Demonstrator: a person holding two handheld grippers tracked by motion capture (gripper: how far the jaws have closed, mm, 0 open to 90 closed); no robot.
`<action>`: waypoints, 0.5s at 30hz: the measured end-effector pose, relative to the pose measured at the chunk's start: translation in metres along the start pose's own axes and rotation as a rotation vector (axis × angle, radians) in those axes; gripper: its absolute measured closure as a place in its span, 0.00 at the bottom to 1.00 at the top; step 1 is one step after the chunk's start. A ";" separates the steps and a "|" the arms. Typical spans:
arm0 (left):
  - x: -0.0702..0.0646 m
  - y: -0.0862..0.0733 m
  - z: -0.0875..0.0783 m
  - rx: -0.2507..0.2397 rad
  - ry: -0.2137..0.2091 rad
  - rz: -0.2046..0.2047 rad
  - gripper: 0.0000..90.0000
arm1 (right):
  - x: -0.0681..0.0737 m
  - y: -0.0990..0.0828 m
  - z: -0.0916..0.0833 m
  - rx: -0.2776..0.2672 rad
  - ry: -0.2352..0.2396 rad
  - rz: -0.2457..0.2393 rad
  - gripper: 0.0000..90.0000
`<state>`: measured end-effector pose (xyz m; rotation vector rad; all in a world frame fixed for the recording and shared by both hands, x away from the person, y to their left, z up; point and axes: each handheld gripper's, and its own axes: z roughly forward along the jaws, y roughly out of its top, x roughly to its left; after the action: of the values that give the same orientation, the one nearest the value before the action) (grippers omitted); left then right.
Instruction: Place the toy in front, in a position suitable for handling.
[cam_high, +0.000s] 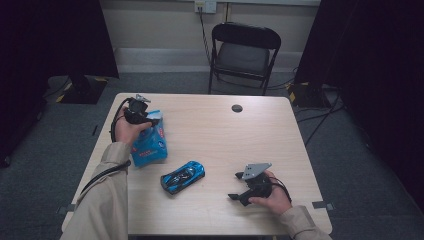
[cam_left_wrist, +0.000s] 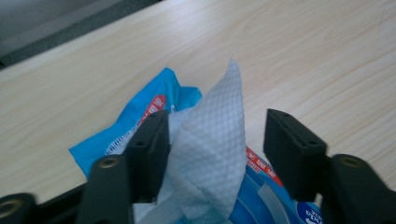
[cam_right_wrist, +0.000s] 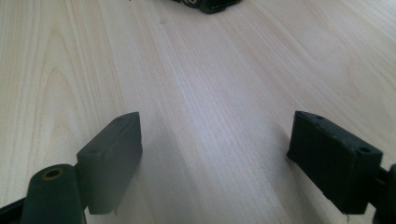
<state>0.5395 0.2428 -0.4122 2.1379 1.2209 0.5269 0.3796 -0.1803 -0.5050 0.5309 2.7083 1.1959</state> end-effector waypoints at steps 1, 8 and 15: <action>0.000 -0.001 0.001 0.003 0.010 -0.004 0.51 | 0.000 0.000 0.000 0.000 0.000 0.000 0.18; 0.000 -0.002 -0.008 0.002 -0.006 -0.116 0.84 | 0.000 0.000 0.000 0.000 0.000 0.000 0.18; -0.004 0.005 -0.022 0.022 -0.037 -0.138 0.99 | 0.000 0.000 0.000 -0.001 -0.001 0.000 0.18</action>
<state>0.5277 0.2446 -0.3931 2.0542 1.3478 0.4141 0.3797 -0.1803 -0.5050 0.5317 2.7066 1.1969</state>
